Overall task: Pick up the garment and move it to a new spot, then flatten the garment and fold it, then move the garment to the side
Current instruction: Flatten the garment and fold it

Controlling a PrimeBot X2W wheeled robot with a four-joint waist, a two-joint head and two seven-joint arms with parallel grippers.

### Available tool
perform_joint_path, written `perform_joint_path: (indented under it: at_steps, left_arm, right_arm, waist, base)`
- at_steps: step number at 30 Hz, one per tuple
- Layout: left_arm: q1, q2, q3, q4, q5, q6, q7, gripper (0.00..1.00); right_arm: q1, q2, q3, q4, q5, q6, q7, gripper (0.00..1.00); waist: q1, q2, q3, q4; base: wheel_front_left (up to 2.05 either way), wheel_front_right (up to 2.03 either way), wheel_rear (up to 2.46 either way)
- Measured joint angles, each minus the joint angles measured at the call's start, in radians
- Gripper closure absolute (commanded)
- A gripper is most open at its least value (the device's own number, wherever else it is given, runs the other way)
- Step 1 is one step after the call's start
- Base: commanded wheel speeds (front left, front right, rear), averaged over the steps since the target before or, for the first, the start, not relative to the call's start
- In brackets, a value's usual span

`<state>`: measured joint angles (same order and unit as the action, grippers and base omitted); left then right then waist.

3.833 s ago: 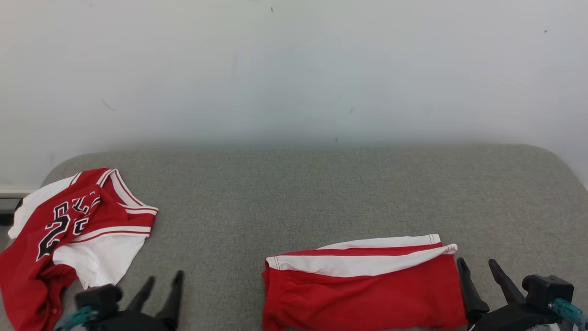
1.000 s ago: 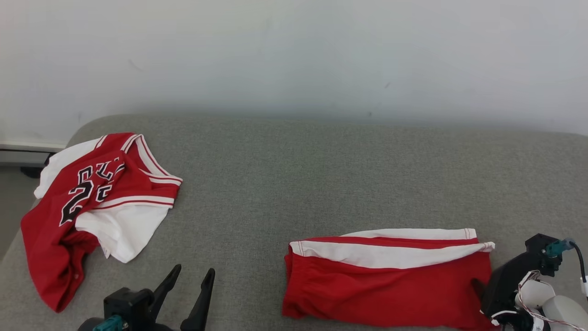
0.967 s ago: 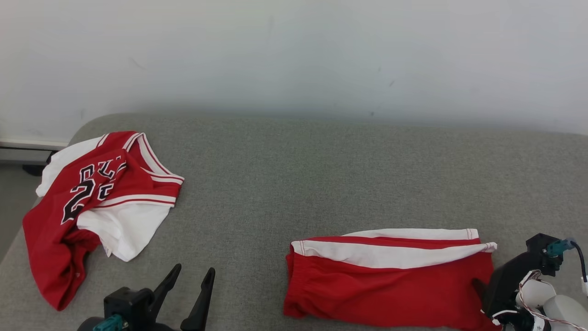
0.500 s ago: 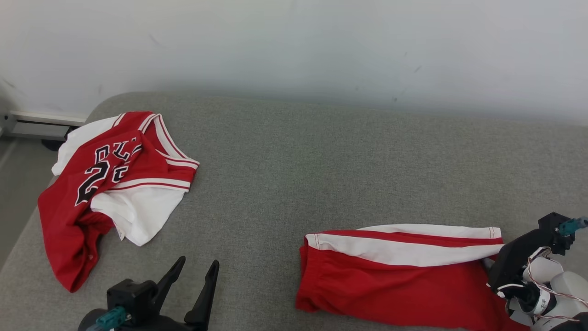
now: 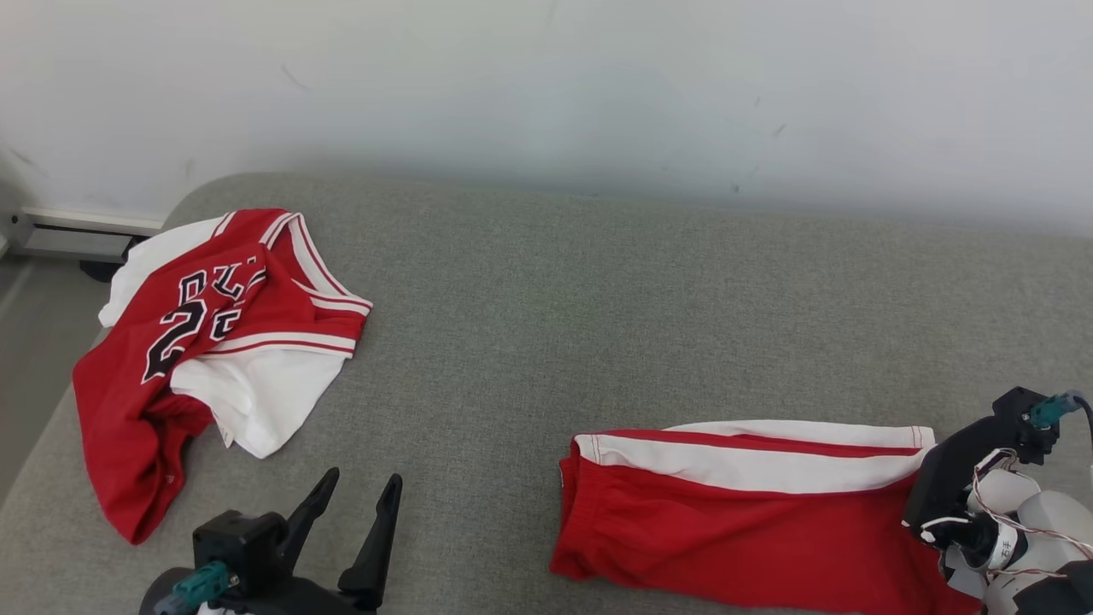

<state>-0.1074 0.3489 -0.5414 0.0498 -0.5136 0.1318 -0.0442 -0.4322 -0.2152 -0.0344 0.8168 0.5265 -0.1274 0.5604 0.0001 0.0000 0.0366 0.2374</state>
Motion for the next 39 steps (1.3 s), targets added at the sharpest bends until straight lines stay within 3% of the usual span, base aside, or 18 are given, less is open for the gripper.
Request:
perform_joint_path:
  at_steps: [5, 14, 20, 23, 29, 35, 39]
  left_arm:
    - [0.001, -0.002, 0.001, 0.001, 0.000, 0.000, 0.000, 0.00]
    - [0.006, -0.004, 0.001, 0.006, -0.001, 0.000, 0.001, 0.00]
    - [0.043, -0.002, 0.003, 0.007, -0.002, 0.000, 0.004, 0.00]
    - [0.043, -0.002, 0.003, 0.007, -0.003, 0.000, 0.007, 0.00]
    - [0.047, -0.004, 0.001, 0.007, -0.005, 0.000, 0.009, 0.00]
    - [0.047, -0.013, -0.015, 0.008, -0.005, 0.000, 0.010, 0.00]
    - [0.049, -0.014, -0.014, 0.010, -0.005, 0.000, 0.010, 0.00]
  right_arm:
    - [-0.007, -0.007, -0.029, 0.024, -0.012, 0.000, 0.001, 1.00]
    - [0.002, -0.121, -0.117, 0.053, -0.084, 0.000, -0.034, 1.00]
    - [0.004, -0.146, -0.108, 0.034, -0.142, 0.000, -0.036, 1.00]
    - [0.002, -0.122, -0.069, -0.002, -0.150, 0.000, -0.017, 1.00]
    - [-0.002, -0.011, 0.024, -0.074, -0.161, 0.012, 0.024, 1.00]
    - [0.013, 0.025, 0.077, -0.144, -0.183, 0.028, 0.049, 1.00]
    - [0.014, 0.082, 0.109, -0.198, -0.184, 0.041, 0.071, 1.00]
  waist:
    - [0.0000, 0.0000, -0.011, -0.015]
    - [-0.0001, 0.0000, -0.037, -0.036]
    - [-0.0002, 0.0000, -0.056, -0.051]
    - [-0.0002, 0.0000, -0.064, -0.061]
    - [-0.0002, 0.0000, -0.079, -0.081]
    - [-0.0002, 0.0000, -0.095, -0.094]
    - [-0.0002, -0.0001, -0.103, -0.102]
  base:
    - [0.00, 0.00, 0.00]
    - [0.00, 0.00, 0.00]
    - [0.00, 0.00, 0.00]
    - [0.00, 0.00, 0.00]
    - [0.00, 0.00, 0.00]
    - [0.00, 0.00, 0.00]
    - [0.00, 0.00, 0.00]
